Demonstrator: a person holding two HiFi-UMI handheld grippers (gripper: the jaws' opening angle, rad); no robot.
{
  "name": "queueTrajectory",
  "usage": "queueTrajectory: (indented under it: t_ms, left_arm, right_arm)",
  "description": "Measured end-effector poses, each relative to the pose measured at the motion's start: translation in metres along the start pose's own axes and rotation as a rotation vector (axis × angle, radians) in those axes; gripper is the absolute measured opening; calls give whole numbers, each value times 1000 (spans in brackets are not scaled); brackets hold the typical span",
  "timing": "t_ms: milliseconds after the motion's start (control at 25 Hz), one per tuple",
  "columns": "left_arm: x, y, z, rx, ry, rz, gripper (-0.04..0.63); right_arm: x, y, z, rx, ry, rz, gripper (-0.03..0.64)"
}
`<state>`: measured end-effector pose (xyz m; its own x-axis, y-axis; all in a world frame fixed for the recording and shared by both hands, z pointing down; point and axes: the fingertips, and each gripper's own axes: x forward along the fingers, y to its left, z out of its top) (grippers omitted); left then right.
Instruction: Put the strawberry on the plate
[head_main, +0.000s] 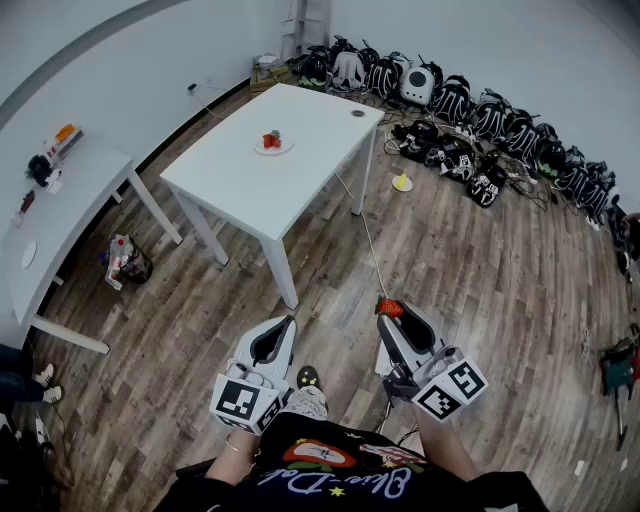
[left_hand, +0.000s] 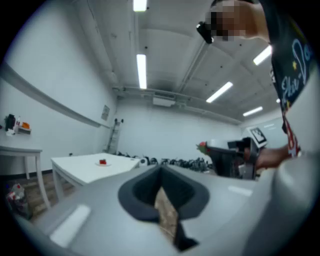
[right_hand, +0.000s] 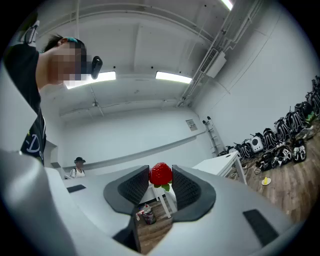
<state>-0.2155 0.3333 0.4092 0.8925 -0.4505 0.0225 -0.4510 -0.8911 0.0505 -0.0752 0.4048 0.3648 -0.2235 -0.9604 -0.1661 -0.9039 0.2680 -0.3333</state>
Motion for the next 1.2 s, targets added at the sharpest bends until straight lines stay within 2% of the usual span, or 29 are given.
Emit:
queueTrajectory:
  t_ms: [280, 560, 760, 920, 1080, 1200]
  left_arm:
    - [97, 90, 23, 11, -7, -27, -3]
    - [192, 157, 10, -7, 38, -15, -3]
    - [275, 215, 9, 0, 39, 95, -3]
    - [346, 262, 20, -9, 20, 214, -3]
    - [399, 306, 30, -16, 4, 339, -3]
    - [418, 327, 31, -18, 17, 390, -3]
  right_arm:
    - [116, -62, 23, -71, 32, 9, 150]
    - [226, -150, 12, -114, 126, 44, 150]
    - [321, -236, 16, -99, 159, 147, 150]
    - [403, -299, 12, -105, 248, 268, 150]
    - [484, -346, -5, -218, 363, 407, 150]
    - [539, -372, -22, -291, 441, 470, 150]
